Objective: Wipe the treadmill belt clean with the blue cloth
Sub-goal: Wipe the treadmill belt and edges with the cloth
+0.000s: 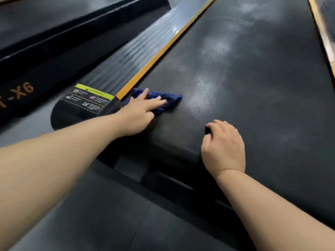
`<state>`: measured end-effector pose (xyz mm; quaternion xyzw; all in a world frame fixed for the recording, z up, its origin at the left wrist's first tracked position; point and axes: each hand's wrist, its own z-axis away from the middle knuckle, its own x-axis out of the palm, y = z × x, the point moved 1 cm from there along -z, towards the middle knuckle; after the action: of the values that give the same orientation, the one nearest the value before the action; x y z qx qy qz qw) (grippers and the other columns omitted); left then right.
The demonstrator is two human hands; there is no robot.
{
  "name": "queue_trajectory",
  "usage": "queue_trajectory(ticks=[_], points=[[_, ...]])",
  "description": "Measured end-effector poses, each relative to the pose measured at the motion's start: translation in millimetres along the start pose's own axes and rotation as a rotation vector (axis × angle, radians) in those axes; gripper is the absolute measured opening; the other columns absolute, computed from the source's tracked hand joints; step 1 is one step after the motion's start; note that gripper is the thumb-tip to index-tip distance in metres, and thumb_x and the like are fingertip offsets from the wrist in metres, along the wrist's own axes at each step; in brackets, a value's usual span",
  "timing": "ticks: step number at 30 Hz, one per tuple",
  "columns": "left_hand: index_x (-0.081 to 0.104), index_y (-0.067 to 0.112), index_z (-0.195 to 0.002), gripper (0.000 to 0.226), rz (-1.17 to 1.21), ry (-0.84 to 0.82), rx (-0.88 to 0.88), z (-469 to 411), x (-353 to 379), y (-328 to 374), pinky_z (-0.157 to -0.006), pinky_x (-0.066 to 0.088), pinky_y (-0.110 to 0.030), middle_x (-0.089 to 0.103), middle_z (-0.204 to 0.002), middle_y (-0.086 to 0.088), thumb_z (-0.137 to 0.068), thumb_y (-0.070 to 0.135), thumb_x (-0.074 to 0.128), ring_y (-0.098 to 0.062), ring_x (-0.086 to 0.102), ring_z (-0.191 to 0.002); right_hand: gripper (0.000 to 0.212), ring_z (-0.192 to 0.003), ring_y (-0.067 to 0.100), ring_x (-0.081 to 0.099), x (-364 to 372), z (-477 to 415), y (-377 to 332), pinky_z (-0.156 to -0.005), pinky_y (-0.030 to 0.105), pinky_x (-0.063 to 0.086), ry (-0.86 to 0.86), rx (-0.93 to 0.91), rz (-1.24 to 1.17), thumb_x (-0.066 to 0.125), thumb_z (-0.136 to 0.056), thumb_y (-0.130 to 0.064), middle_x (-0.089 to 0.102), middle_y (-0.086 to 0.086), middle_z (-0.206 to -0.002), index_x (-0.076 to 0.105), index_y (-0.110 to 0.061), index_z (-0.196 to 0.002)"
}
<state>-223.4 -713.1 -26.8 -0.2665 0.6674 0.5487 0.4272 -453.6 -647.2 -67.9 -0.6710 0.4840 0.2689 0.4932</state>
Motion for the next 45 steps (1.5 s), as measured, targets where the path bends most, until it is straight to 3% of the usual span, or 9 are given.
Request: queue_trajectory(ticks=[3,6,11,16,24,27,31,37,45], points=[[0.028,0.032,-0.146,0.061,0.192,0.109,-0.085,20.6,-37.3,-0.1,-0.119,-0.001,-0.044,0.013,-0.158,0.006,-0.091,0.008,0.039,-0.013,0.001,-0.146,0.048,-0.118,0.027,0.049,-4.9,-0.7,-1.8,-0.106,0.045,0.035,-0.032,0.000,0.025,0.033,-0.086,-0.043,0.061,0.005,-0.120,0.064,-0.015,-0.111],[0.013,0.028,-0.151,0.063,-0.181,0.227,-0.326,53.9,-51.8,-38.3,-0.115,0.000,-0.057,0.003,-0.160,-0.003,-0.094,0.028,0.041,-0.024,-0.003,-0.146,0.063,-0.132,0.029,0.037,-14.4,2.0,-25.6,-0.113,0.045,0.025,-0.087,-0.106,-0.009,0.032,-0.084,-0.057,0.047,0.010,-0.140,0.053,-0.021,-0.131],[0.004,0.022,-0.152,0.061,-0.112,0.159,-0.446,108.7,-15.8,-91.5,-0.118,0.008,-0.047,-0.008,-0.160,0.001,-0.099,0.028,0.035,-0.016,-0.009,-0.146,0.068,-0.146,0.029,0.003,23.8,-35.1,-132.1,-0.117,0.044,0.006,-0.501,-0.308,-0.077,0.040,-0.083,-0.072,0.001,0.001,-0.160,0.020,-0.049,-0.144],[0.002,0.026,-0.151,0.061,-0.104,0.196,-0.366,112.1,-14.5,-103.0,-0.118,0.012,-0.046,-0.012,-0.159,0.006,-0.100,0.019,0.034,-0.014,-0.010,-0.145,0.044,-0.120,0.031,0.048,79.5,-72.7,-186.0,-0.099,0.038,0.041,-0.388,-0.233,-0.259,0.061,-0.084,-0.041,0.055,0.005,-0.130,0.050,-0.031,-0.125],[0.000,0.024,-0.151,0.061,-0.155,0.209,-0.365,112.2,-10.1,-101.8,-0.116,0.011,-0.046,-0.013,-0.159,0.003,-0.101,0.019,0.033,-0.016,-0.012,-0.145,0.027,-0.102,0.031,0.052,72.0,-39.0,-171.3,-0.092,0.032,0.035,-0.289,-0.432,-0.214,0.060,-0.084,-0.030,0.065,0.002,-0.112,0.068,-0.027,-0.109],[0.000,0.026,-0.151,0.062,-0.136,0.190,-0.373,112.1,-11.1,-101.2,-0.117,0.010,-0.047,-0.013,-0.159,0.004,-0.101,0.018,0.035,-0.015,-0.013,-0.145,0.026,-0.096,0.027,0.048,58.3,-29.9,-163.8,-0.089,0.033,0.038,-0.333,-0.636,-0.085,0.063,-0.076,-0.037,0.063,-0.002,-0.106,0.069,-0.030,-0.101],[0.000,0.028,-0.151,0.062,-0.110,0.194,-0.382,111.3,-9.8,-103.5,-0.116,0.007,-0.046,-0.014,-0.158,0.007,-0.101,0.018,0.035,-0.013,-0.014,-0.145,0.051,-0.126,0.036,0.036,70.4,-49.7,-172.8,-0.105,0.043,0.032,-0.406,-0.296,-0.010,0.052,-0.080,-0.045,0.044,0.013,-0.135,0.049,-0.022,-0.126],[0.001,0.029,-0.151,0.062,-0.115,0.173,-0.366,112.0,-13.3,-105.5,-0.118,0.010,-0.047,-0.014,-0.158,0.009,-0.101,0.018,0.036,-0.013,-0.012,-0.145,0.038,-0.128,0.026,0.046,59.6,-5.1,-168.7,-0.104,0.027,0.031,-0.450,-0.692,-0.056,0.062,-0.076,-0.021,0.055,0.003,-0.135,0.065,-0.019,-0.114],[0.000,0.028,-0.151,0.061,-0.195,0.186,-0.326,112.7,-13.7,-113.3,-0.118,0.013,-0.041,-0.012,-0.159,0.007,-0.101,0.024,0.035,-0.012,-0.009,-0.146,0.048,-0.131,0.029,0.040,80.1,-23.4,-184.4,-0.102,0.034,0.035,-0.348,-0.575,0.000,0.050,-0.092,-0.032,0.041,0.005,-0.147,0.044,-0.019,-0.138]])
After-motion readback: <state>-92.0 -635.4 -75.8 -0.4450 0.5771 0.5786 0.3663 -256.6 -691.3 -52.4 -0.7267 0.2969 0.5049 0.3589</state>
